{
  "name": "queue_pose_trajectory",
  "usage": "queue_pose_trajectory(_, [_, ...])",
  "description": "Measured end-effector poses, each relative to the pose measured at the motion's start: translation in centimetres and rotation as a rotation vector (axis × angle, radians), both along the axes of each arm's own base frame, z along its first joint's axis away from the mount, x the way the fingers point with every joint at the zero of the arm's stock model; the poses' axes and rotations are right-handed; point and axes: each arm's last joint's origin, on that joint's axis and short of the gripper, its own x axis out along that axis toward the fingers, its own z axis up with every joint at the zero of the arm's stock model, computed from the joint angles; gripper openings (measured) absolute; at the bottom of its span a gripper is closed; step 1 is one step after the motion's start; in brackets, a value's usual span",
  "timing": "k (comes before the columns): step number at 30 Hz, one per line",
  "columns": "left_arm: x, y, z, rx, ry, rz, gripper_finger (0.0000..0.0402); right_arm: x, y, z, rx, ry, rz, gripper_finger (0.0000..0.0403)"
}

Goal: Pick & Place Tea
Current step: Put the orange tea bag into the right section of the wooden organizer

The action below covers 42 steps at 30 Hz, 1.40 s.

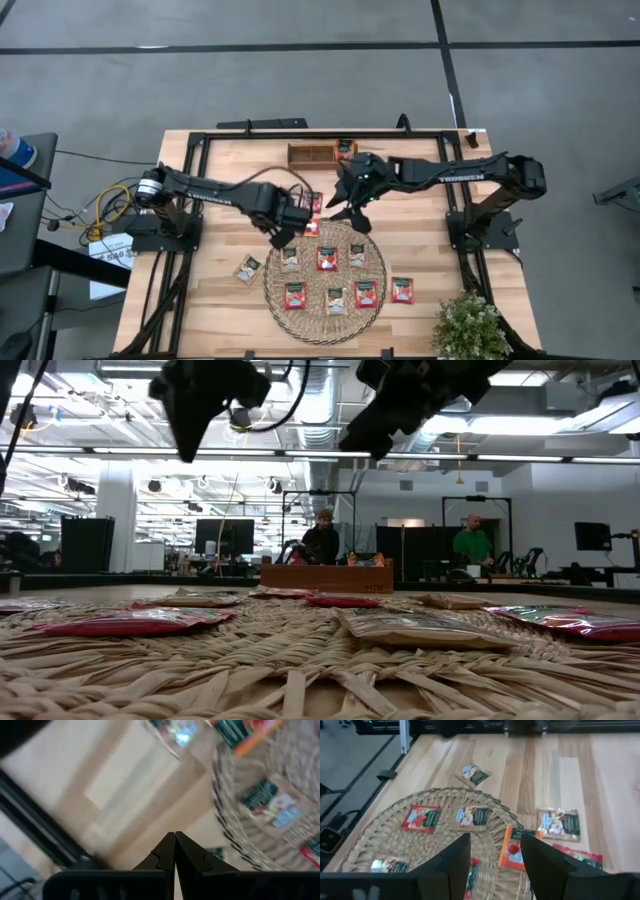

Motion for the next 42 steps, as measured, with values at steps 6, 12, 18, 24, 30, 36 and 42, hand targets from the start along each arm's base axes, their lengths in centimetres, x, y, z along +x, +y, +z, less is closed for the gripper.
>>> queue_pose_trajectory(6, [-0.8, -2.6, -2.8, -0.006, 0.036, -0.007, 0.0, 1.6, -0.3, -0.4, -0.033, 0.066, 0.016, 0.0166])
queue_pose_trajectory(12, [-2.8, -3.5, -4.2, -0.009, -0.069, 0.019, 0.0, 2.4, -0.8, -1.3, -0.028, 0.096, 0.008, 0.0164])
queue_pose_trajectory(18, [-7.7, -2.7, -3.2, -0.023, -0.231, 0.164, 0.0, 2.6, -0.8, -1.1, -0.045, 0.066, 0.017, 0.0166])
queue_pose_trajectory(24, [-11.9, -1.1, -2.3, -0.001, -0.474, 0.249, 0.0, 3.9, -1.0, -0.3, -0.07, 0.043, 0.004, 0.0164])
queue_pose_trajectory(30, [-15.3, 0.1, -2.7, -0.005, -0.63, 0.338, 0.0, 7.0, -1.5, -1.4, -0.056, 0.157, 0.007, 0.0164])
queue_pose_trajectory(36, [-17.0, 0.7, -3.3, -0.035, -0.689, 0.387, 0.0, 10.6, -1.9, -2.8, -0.062, 0.236, 0.025, 0.0166])
queue_pose_trajectory(42, [-17.0, 0.7, -3.3, -0.028, -0.689, 0.345, 0.0, 12.6, -2.1, -5.2, -0.043, 0.361, 0.035, 0.0161])
